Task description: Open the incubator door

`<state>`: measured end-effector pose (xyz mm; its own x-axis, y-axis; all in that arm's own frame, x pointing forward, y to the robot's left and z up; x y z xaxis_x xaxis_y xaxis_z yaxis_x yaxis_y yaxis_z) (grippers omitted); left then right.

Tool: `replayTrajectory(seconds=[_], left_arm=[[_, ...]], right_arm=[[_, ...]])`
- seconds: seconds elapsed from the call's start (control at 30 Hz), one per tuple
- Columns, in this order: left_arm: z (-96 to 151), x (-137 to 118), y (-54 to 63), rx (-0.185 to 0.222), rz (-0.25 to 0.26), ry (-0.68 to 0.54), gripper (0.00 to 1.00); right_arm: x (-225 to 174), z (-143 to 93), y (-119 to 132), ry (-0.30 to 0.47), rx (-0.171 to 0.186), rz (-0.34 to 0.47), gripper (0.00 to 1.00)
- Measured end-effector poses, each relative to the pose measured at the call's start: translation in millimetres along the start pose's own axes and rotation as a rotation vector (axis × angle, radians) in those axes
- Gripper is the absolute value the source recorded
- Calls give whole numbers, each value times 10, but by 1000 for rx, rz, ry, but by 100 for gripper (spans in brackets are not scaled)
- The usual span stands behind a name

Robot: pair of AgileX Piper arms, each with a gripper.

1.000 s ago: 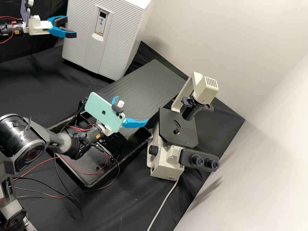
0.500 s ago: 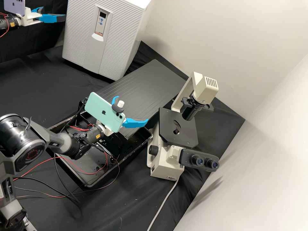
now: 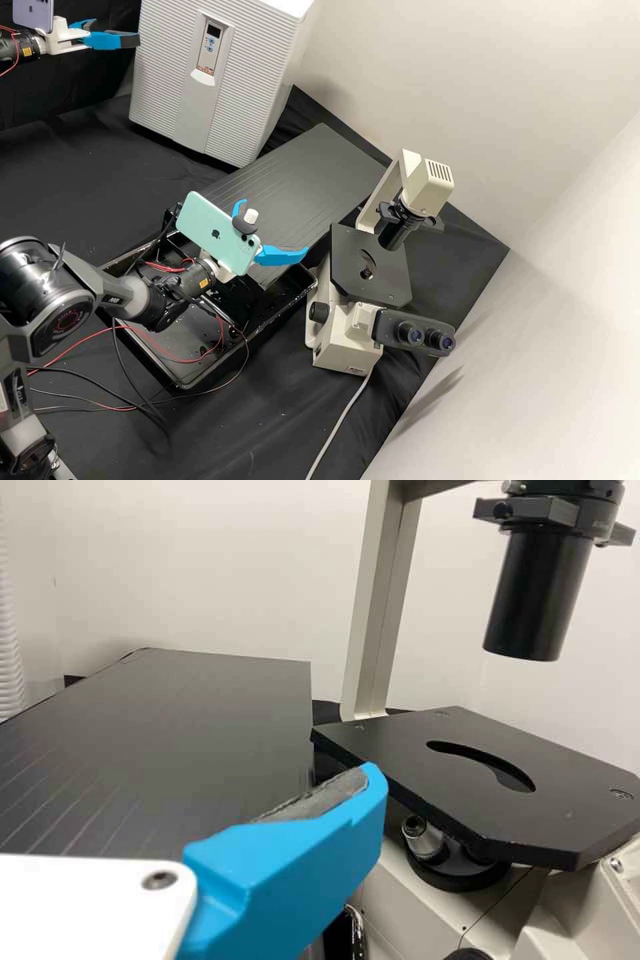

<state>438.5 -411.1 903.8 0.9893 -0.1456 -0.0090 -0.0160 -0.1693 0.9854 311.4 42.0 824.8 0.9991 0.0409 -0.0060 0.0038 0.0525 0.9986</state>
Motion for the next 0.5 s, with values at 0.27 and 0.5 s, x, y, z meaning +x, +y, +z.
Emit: replayTrajectory(seconds=[0.27,0.5], left_arm=[[230,48,-135,28,-55,-126,100],[306,59,-184,37,-68,-164,100]], right_arm=[[0,0,0,0,0,0,100],[0,0,0,0,0,0,100]])
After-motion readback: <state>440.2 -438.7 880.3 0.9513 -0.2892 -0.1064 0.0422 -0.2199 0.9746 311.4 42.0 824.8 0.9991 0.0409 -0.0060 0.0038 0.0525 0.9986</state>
